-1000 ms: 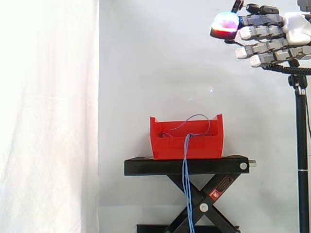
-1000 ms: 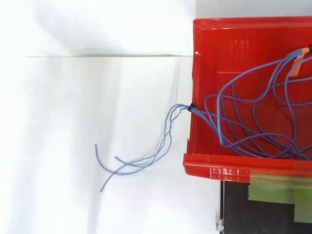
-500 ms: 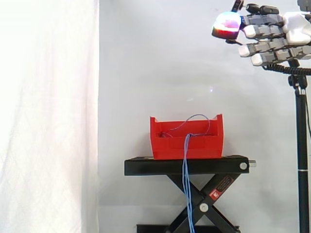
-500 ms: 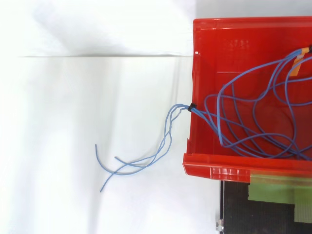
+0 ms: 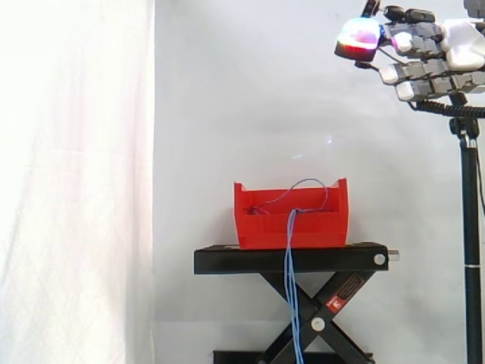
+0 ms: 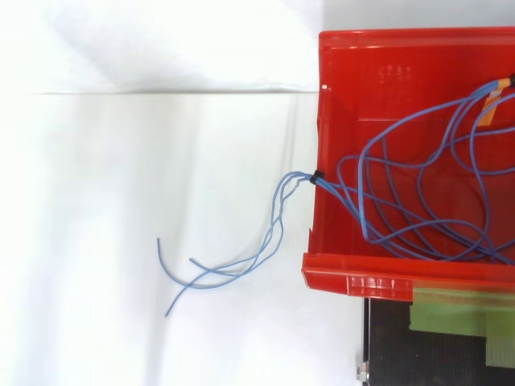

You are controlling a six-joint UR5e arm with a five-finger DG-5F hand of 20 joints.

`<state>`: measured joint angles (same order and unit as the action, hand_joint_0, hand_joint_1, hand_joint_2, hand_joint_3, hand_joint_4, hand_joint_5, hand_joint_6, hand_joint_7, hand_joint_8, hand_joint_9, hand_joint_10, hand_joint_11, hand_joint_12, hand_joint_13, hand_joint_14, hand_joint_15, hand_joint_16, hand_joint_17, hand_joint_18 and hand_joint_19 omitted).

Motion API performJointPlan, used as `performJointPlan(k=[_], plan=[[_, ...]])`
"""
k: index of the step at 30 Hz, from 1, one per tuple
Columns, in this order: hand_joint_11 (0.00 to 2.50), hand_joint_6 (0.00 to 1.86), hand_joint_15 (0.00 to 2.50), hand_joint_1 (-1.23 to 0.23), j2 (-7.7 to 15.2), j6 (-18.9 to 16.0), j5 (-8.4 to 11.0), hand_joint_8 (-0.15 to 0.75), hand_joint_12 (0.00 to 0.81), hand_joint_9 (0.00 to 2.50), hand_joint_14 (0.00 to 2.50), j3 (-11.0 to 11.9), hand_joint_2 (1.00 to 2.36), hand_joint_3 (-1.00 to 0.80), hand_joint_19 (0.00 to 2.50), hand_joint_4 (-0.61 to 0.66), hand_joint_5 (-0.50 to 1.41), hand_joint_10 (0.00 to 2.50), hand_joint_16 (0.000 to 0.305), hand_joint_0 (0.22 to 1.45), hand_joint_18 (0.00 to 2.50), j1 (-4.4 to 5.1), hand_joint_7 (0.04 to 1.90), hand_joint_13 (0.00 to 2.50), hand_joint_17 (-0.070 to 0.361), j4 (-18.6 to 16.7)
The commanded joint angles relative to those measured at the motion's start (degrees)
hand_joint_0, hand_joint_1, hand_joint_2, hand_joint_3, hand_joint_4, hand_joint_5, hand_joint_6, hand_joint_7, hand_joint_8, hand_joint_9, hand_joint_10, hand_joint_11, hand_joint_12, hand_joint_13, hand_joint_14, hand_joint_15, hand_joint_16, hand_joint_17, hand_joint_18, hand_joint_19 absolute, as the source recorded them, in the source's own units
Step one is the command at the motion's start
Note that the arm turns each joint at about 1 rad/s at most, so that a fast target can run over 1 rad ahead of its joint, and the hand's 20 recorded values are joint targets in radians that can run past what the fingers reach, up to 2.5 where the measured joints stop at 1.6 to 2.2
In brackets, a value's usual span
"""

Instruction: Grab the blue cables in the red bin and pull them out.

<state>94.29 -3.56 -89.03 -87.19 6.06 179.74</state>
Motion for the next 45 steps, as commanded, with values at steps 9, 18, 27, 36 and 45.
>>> performJointPlan(k=[9,18,27,36,45], plan=[[0.24,0.01,0.18,-0.81,0.01,0.00,0.00,0.290,0.370,0.71,0.01,0.00,1.00,-1.00,0.22,0.21,0.36,0.01,0.051,0.73,0.38,0.00,0.17,0.49,0.115,0.00],[0.24,0.01,0.20,-0.81,-0.08,0.00,0.00,0.295,0.375,0.72,0.01,0.00,1.00,-1.00,0.23,0.21,0.36,0.01,0.052,0.73,0.40,0.00,0.17,0.52,0.116,0.00],[0.24,0.01,0.20,-0.82,0.01,0.00,0.00,0.296,0.374,0.72,0.01,0.00,1.00,-1.00,0.24,0.22,0.36,0.01,0.052,0.73,0.41,0.00,0.17,0.53,0.116,0.00],[0.24,0.01,0.20,-0.82,0.01,0.00,-0.09,0.297,0.375,0.71,0.01,0.00,1.00,-1.00,0.24,0.22,0.37,0.01,0.051,0.74,0.40,0.00,0.17,0.51,0.115,0.26],[0.15,0.01,0.09,-0.84,-0.08,0.18,-0.35,0.268,0.368,0.57,0.00,0.00,1.00,-1.00,0.15,0.19,0.33,0.01,0.052,0.71,0.16,0.09,0.16,0.28,0.118,0.44]])
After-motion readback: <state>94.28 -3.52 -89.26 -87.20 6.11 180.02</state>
